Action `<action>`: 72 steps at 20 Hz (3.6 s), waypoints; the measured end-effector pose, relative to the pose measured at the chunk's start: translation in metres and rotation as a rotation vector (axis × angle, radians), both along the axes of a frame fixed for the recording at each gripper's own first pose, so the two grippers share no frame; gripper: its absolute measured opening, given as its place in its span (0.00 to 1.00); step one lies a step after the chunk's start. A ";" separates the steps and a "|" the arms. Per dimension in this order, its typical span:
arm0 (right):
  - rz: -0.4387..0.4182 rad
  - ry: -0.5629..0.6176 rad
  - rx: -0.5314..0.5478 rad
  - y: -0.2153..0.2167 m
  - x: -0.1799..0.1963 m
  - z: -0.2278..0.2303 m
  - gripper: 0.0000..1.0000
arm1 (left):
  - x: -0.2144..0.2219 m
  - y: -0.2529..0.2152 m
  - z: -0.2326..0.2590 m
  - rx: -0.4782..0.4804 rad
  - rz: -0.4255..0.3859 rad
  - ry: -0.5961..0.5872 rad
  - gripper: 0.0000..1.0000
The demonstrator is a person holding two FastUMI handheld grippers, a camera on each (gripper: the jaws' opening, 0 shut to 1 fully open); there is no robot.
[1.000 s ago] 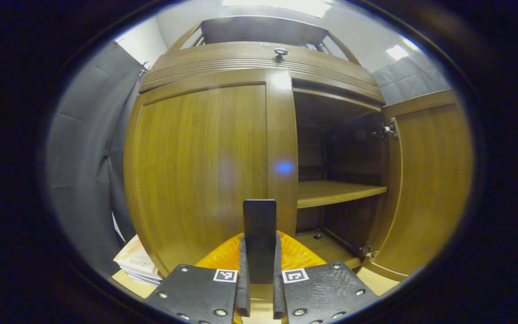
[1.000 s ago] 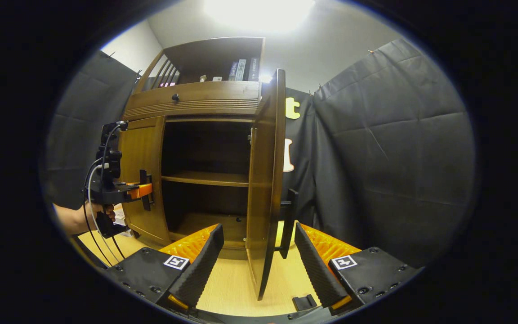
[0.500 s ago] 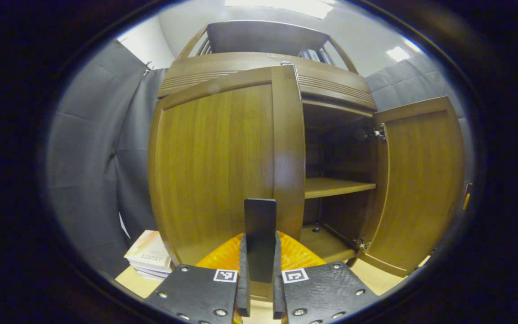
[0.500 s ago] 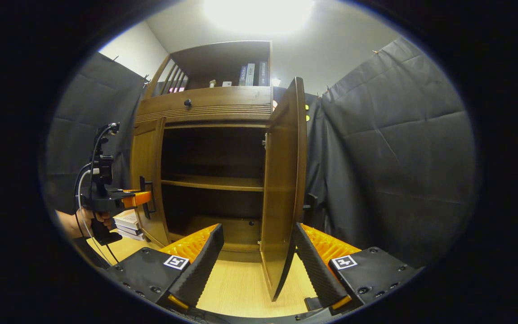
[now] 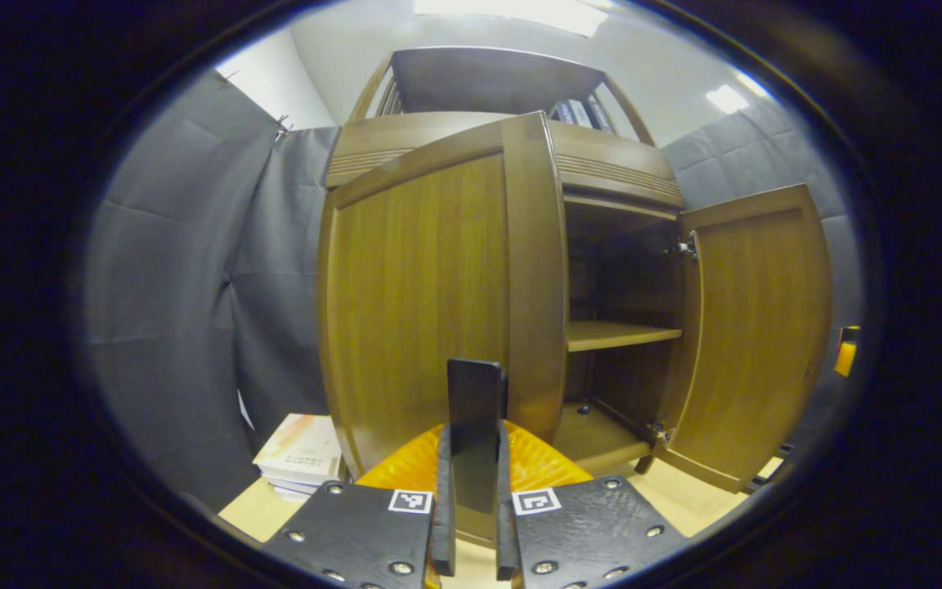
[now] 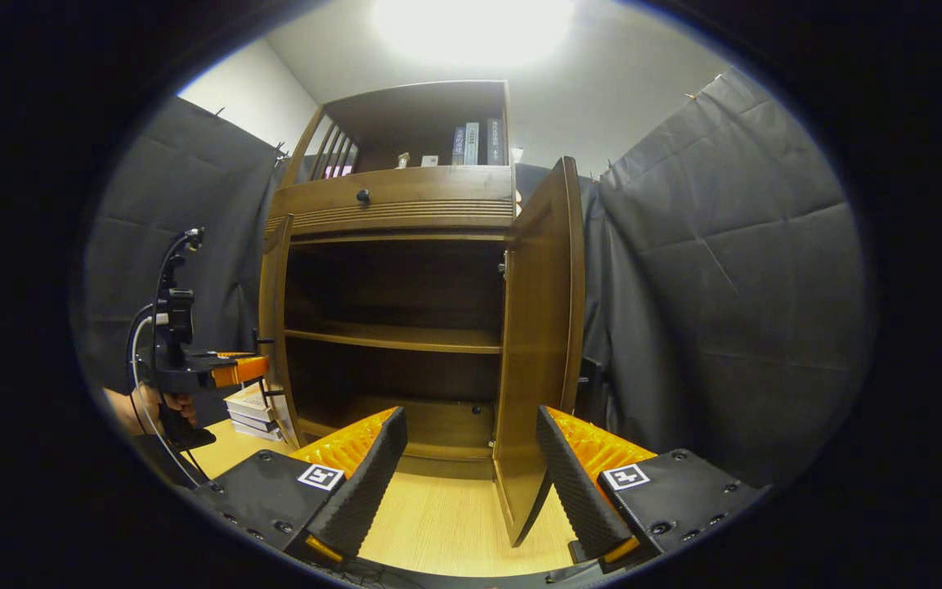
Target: Open the right door of the double-door shoe cabinet with the right hand, and open the left door with the left hand.
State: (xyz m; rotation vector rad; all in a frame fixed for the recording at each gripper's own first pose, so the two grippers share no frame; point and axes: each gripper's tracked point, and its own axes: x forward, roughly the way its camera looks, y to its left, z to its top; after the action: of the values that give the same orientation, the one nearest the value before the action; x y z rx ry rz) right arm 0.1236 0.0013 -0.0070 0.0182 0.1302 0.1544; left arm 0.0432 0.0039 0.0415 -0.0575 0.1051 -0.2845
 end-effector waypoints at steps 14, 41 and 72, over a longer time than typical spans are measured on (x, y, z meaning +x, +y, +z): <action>0.057 -0.008 0.000 0.024 -0.010 0.005 0.96 | 0.000 0.007 0.010 -0.005 0.069 0.017 0.20; 0.111 -0.018 0.027 0.068 -0.042 0.015 0.99 | -0.023 0.117 0.006 0.049 0.259 0.019 0.19; 0.007 -0.090 0.038 -0.011 -0.080 0.042 0.96 | -0.249 0.101 0.080 0.004 0.320 -0.076 0.24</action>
State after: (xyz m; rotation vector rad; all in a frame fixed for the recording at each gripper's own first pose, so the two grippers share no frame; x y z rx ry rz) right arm 0.0434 -0.0101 0.0349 0.0488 0.0375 0.1642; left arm -0.2058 0.1045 0.1219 -0.0588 0.0200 0.0337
